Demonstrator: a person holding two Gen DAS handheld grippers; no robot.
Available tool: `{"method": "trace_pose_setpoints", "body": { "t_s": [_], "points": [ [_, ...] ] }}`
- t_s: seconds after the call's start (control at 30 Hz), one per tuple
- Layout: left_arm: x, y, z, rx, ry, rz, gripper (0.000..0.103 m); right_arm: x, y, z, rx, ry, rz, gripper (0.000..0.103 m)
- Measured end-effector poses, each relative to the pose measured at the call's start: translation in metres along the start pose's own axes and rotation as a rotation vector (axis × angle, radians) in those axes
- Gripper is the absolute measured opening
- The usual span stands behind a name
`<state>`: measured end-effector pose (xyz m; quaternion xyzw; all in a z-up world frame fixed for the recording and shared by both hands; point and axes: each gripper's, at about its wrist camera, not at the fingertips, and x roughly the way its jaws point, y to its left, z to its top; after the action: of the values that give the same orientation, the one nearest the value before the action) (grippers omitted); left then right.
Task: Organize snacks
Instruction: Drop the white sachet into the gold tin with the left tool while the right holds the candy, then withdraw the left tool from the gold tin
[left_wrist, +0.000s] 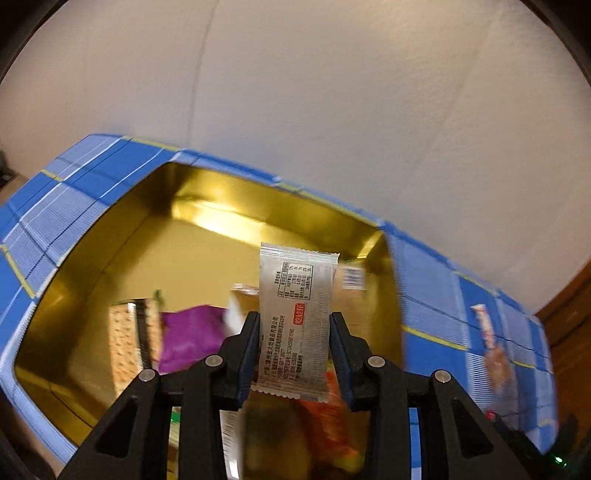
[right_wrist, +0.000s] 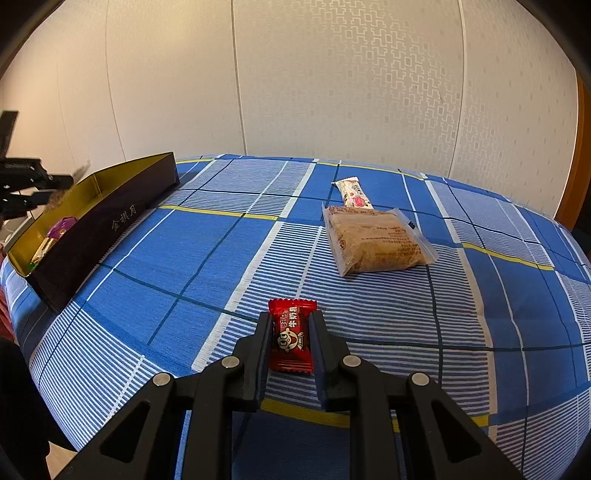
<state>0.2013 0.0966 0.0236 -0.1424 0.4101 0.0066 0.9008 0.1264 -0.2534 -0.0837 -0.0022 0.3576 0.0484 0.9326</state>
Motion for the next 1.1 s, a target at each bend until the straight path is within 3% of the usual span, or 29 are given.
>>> {"method": "trace_pose_setpoints", "body": {
  "t_s": [0.1, 0.27, 0.43, 0.7, 0.9, 1.1],
  "points": [
    [0.014, 0.006, 0.004, -0.003, 0.026, 0.043, 0.038, 0.000, 0.000, 0.000, -0.002, 0.000, -0.002, 0.020],
    [0.026, 0.015, 0.005, -0.002, 0.035, 0.086, 0.056, 0.000, 0.001, 0.000, -0.004, 0.000, -0.006, 0.020],
    [0.007, 0.010, -0.002, 0.019, -0.030, 0.098, 0.064, 0.001, 0.000, 0.000, -0.006, 0.000, -0.007, 0.020],
    [-0.045, -0.050, -0.055, 0.224, -0.094, -0.096, 0.070, 0.001, 0.000, 0.000, -0.009, 0.001, -0.009, 0.020],
    [-0.058, -0.100, -0.114, 0.369, -0.023, -0.236, 0.070, 0.000, 0.001, 0.000, -0.011, 0.006, -0.007, 0.020],
    [-0.051, -0.127, -0.161, 0.477, 0.033, -0.302, 0.070, 0.001, 0.002, 0.003, -0.020, 0.029, -0.009, 0.020]
  ]
}}
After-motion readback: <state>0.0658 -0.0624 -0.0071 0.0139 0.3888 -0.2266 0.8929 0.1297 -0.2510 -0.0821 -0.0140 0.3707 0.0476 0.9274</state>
